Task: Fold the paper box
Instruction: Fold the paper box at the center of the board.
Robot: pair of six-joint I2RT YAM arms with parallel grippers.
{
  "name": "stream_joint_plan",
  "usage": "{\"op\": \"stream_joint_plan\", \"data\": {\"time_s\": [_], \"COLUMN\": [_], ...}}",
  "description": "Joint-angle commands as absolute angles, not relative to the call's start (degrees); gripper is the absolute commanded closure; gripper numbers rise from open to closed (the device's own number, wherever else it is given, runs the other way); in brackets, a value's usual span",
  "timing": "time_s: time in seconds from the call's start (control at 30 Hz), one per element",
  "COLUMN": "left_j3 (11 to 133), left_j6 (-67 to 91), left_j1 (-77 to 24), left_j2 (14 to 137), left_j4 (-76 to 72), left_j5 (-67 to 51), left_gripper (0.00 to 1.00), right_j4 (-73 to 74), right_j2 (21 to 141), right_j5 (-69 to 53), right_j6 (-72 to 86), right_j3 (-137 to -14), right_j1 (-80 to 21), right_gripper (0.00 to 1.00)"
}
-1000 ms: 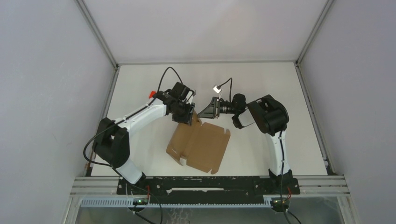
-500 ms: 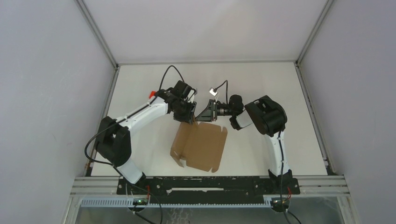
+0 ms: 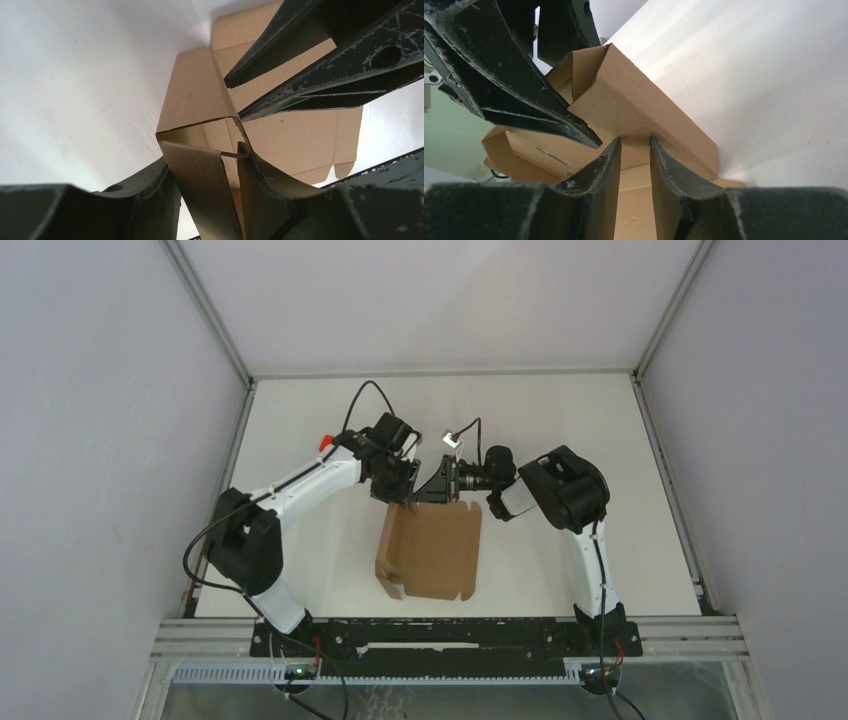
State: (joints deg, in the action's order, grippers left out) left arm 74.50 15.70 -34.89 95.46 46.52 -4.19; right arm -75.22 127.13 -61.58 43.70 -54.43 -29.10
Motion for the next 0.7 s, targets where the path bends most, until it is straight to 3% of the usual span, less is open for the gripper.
{"op": "stream_joint_plan", "data": {"time_s": [0.0, 0.67], "left_j3": [77.78, 76.60], "left_j6": [14.20, 11.93], "left_j1": [-35.95, -35.47], "left_j2": [96.11, 96.09], "left_j4": [44.86, 44.51], "left_j5": [-5.03, -4.74], "left_gripper": [0.53, 0.54], "right_j4": [-77.93, -79.85], "right_j2": [128.15, 131.10], "right_j5": [-59.81, -57.85], "right_j6": [39.62, 38.36], "right_j3": [-56.50, -60.64], "right_j1": [-31.58, -32.17], "right_gripper": [0.64, 0.53]}}
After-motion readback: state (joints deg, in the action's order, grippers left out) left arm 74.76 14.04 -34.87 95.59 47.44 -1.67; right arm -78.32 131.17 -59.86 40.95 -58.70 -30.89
